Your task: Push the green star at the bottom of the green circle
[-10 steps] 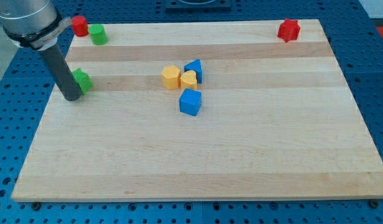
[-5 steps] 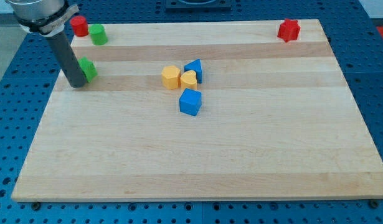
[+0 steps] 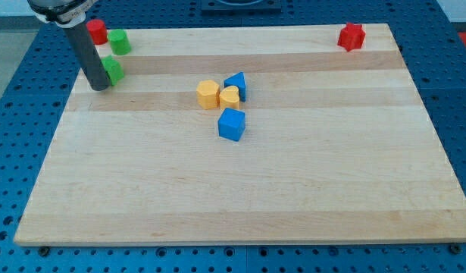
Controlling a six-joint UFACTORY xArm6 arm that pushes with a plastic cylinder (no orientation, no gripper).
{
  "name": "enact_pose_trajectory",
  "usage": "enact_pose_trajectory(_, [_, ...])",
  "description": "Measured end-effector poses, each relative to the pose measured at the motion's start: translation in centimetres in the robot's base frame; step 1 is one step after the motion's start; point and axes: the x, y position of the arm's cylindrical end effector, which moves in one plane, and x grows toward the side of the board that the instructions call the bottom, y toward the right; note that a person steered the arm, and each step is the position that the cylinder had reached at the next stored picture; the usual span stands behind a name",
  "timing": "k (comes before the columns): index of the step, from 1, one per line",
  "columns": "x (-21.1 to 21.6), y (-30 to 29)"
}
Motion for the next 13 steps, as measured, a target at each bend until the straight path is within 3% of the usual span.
enact_pose_trajectory(8, [-3.2,0.4])
enact_pose_trajectory(13, [-3.2,8.5])
